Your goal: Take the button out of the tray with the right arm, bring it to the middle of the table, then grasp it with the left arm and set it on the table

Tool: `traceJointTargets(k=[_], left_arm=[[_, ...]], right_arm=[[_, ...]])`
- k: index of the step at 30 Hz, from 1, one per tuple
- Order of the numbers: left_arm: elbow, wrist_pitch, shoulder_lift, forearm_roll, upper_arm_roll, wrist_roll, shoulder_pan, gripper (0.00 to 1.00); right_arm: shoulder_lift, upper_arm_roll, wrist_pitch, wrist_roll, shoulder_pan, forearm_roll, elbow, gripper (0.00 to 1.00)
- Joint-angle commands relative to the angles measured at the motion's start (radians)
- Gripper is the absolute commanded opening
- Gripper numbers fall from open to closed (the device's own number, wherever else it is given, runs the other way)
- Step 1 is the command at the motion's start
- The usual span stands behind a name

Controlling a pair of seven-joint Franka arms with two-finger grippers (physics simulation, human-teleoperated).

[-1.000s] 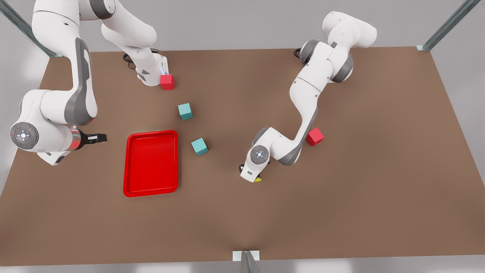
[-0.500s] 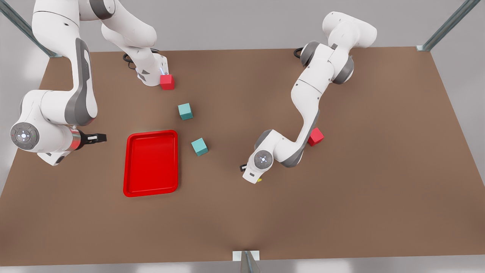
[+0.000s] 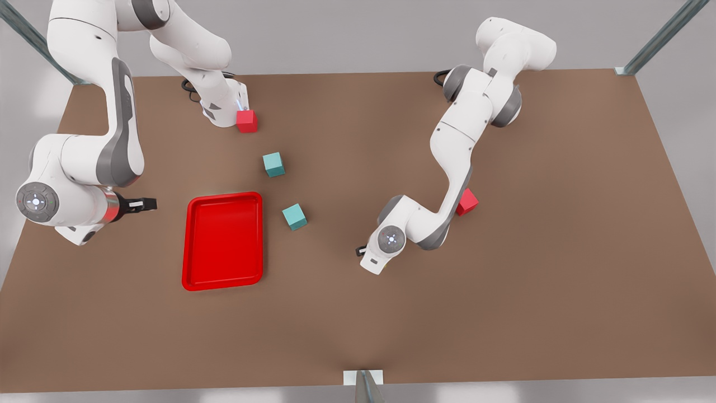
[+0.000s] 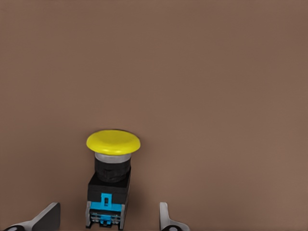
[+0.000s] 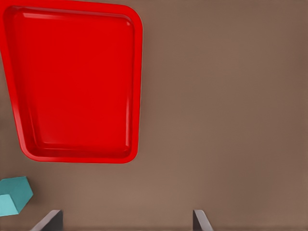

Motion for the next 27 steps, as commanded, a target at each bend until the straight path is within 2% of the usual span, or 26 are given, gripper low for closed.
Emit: traceJointTargets(k=[1, 3, 8, 10, 12, 14, 17, 21, 27], left_arm=[[0.001, 0.01, 0.0, 0.001, 0.0, 0.024, 0.0, 1.0], [0.001, 0.01, 0.0, 0.001, 0.0, 0.024, 0.0, 1.0], [0.001, 0.01, 0.0, 0.001, 0.0, 0.023, 0.0, 0.85], [-0.001, 0.009, 0.0, 0.001, 0.0, 0.021, 0.002, 0.73], [-0.001, 0.009, -0.002, 0.001, 0.0, 0.02, 0.002, 0.69], [-0.001, 0.009, 0.0, 0.001, 0.0, 0.014, 0.0, 0.58], [-0.001, 0.01, 0.0, 0.001, 0.0, 0.014, 0.002, 0.56], [-0.001, 0.01, 0.0, 0.001, 0.0, 0.014, 0.002, 0.43], [-0.001, -0.001, -0.009, 0.001, 0.0, 0.014, 0.006, 0.43]], right_arm=[[-0.001, 0.0, 0.0, -0.005, 0.001, -0.001, 0.001, 1.0], [0.0, 0.0, 0.0, -0.005, 0.002, -0.007, 0.0, 1.0], [0.006, 0.0, 0.009, -0.006, -0.001, -0.007, -0.002, 1.0], [0.008, 0.0, 0.01, -0.006, 0.002, -0.007, -0.004, 1.0], [0.008, 0.0, 0.011, -0.006, 0.001, -0.007, -0.003, 1.0], [0.008, 0.0, 0.01, -0.005, 0.004, -0.007, -0.005, 1.0], [0.008, 0.0, 0.011, -0.006, 0.001, -0.007, -0.003, 1.0], [0.008, 0.0, 0.011, -0.006, 0.002, -0.007, -0.008, 1.0], [0.008, 0.0, 0.011, -0.006, -0.001, -0.007, -0.011, 1.0]])
